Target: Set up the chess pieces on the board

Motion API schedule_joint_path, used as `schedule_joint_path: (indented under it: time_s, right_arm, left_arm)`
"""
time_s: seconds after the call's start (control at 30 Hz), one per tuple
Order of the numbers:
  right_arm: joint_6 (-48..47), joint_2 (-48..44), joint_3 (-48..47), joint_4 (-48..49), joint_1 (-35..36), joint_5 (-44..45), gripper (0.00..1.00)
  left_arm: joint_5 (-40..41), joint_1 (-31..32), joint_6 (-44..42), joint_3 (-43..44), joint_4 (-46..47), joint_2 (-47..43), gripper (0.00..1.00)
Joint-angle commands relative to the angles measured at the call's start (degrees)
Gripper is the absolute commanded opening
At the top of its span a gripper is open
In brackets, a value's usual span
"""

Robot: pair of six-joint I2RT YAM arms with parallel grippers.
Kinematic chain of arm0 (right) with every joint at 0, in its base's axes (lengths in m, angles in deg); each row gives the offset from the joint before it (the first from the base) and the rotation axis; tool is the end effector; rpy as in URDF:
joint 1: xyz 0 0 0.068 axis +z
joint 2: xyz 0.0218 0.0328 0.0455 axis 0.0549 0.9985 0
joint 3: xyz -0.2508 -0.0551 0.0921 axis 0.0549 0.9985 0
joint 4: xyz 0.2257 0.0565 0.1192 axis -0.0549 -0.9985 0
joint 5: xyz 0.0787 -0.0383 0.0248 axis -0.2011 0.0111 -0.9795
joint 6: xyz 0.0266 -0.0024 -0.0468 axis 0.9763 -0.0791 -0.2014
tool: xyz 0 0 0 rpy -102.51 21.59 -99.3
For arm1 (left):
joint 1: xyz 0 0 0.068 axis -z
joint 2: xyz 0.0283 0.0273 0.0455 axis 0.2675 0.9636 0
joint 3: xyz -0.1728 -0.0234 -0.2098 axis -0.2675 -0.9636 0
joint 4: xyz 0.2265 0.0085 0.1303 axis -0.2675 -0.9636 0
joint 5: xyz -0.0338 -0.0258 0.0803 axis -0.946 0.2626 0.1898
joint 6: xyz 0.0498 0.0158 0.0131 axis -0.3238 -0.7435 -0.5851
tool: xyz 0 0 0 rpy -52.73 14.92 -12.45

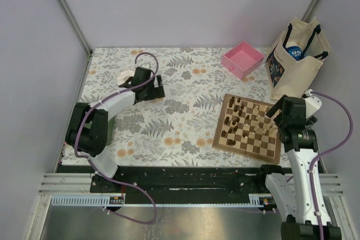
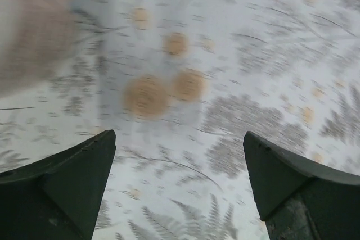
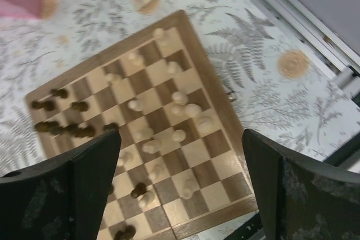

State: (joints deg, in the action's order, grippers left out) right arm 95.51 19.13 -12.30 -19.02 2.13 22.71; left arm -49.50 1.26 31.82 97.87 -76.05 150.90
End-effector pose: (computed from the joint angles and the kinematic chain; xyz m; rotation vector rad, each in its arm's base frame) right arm 0.1356 -0.0170 0.3088 0.7578 2.0293 -0.2016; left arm 0.3475 -0.1022 0.1967 -0.2461 2.4454 -0.2541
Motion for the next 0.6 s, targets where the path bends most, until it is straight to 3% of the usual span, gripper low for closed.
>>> schedule_joint_path:
  time_s: [0.0,0.13,0.27,0.47,0.57]
  right_arm:
    - [2.79,5.17,0.41,1.13,-7.23,0.99,0.99]
    - [2.97,10.88,-3.20,2.71,-18.20,-6.56,0.99]
    - [3.23,17.82,-2.68,7.54,-28.67,-21.31,0.98]
    - [5.00,25.04,1.80,14.31,-33.61,-30.31,0.99]
    - [5.17,25.75,4.43,17.48,-33.79,-27.96,0.99]
  left_arm:
    - [-2.15,9.05,-1.98,1.66,2.89,-8.01,0.99]
    - [-7.95,13.19,0.21,0.96,7.37,-9.25,0.99]
    - [-15.33,16.00,3.20,1.84,11.50,-6.27,0.99]
    - [-18.34,19.87,6.63,1.84,16.06,-2.13,0.99]
    - [-18.34,20.49,8.30,0.61,17.31,-1.51,0.99]
